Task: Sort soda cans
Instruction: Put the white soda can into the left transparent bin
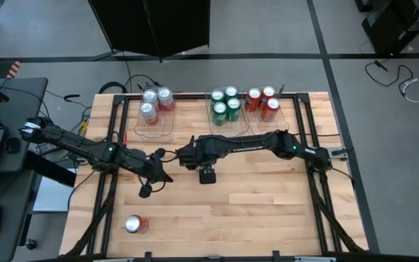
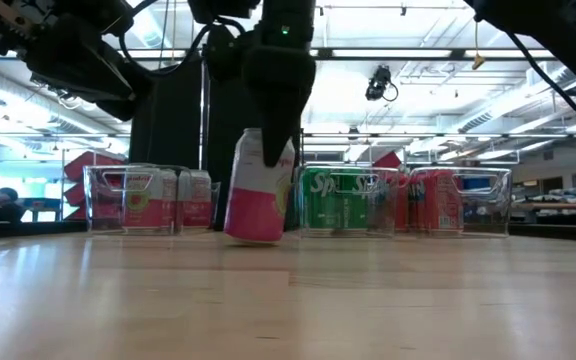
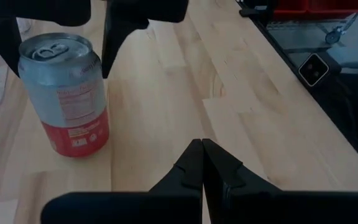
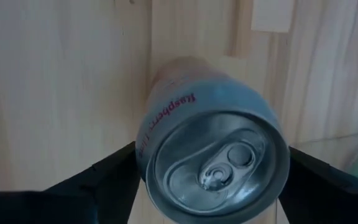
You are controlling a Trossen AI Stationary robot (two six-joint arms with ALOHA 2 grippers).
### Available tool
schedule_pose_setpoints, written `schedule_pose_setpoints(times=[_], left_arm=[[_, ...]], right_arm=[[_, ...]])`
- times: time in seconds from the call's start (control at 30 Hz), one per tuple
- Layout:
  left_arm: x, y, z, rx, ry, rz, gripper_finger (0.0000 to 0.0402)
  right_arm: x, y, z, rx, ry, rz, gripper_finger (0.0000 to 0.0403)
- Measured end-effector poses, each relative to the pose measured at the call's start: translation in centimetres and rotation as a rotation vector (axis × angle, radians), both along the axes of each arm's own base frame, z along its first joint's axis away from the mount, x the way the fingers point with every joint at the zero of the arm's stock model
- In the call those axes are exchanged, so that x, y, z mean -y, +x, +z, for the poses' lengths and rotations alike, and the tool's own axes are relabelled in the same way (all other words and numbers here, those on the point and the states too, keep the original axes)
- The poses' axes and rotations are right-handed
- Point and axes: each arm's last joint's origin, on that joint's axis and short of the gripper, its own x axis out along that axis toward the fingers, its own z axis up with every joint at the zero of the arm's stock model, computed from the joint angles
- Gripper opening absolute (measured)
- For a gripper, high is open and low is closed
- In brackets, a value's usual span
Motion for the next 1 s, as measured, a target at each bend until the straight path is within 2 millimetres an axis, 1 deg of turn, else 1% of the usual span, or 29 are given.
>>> schedule_pose_setpoints(times=[0.1,0.37,0.63,0.8,0.9,1.0], left_arm=[[0.0,0.0,0.0,-0.005,-0.017,0.010,0.0003],[0.0,0.0,0.0,-0.009,-0.031,0.015,0.0003],[0.1,0.2,0.4,0.029,-0.081,0.034,0.0003],[0.1,0.3,0.6,0.038,-0.104,0.043,0.0003],[0.1,0.4,0.7,0.056,-0.106,0.040,0.0003],[0.1,0.4,0.9,0.071,-0.114,0.041,0.0003]], right_arm=[[0.0,0.2,0.0,0.025,0.003,0.000,0.0320],[0.0,0.5,0.0,0.046,0.000,0.029,0.0315],[0.0,0.4,0.2,0.045,-0.003,0.047,0.0350],[-0.1,0.4,0.2,0.040,-0.004,0.052,0.0356],[-0.4,0.0,0.8,0.027,-0.004,0.056,0.0353],[-1.0,-0.9,2.3,0.023,-0.034,0.062,0.0346]])
